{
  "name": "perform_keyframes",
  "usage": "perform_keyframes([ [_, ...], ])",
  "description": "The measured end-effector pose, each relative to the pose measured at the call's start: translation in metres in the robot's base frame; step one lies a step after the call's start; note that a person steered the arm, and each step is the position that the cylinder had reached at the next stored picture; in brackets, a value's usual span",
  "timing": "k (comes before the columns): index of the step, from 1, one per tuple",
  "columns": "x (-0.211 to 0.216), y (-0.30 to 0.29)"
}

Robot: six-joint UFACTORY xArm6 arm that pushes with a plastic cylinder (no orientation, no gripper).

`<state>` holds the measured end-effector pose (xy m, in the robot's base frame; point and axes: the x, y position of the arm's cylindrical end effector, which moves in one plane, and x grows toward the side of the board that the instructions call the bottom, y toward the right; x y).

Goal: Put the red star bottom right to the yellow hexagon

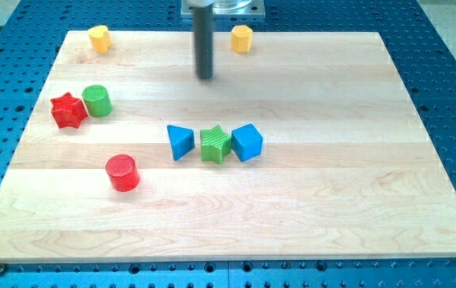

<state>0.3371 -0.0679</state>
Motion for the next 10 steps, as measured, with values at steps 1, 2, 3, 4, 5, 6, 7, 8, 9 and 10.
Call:
perform_keyframes([
  [1, 0.058, -0.043],
  [2, 0.109, -0.07],
  [3, 0.126, -0.16],
  [4, 0.111, -0.236],
  [5, 0.084, -0.237],
  [6, 0.069, -0.225],
  [7, 0.069, -0.181],
  [8, 0.069, -0.135],
  [9, 0.069, -0.132],
  [10, 0.068, -0.132],
])
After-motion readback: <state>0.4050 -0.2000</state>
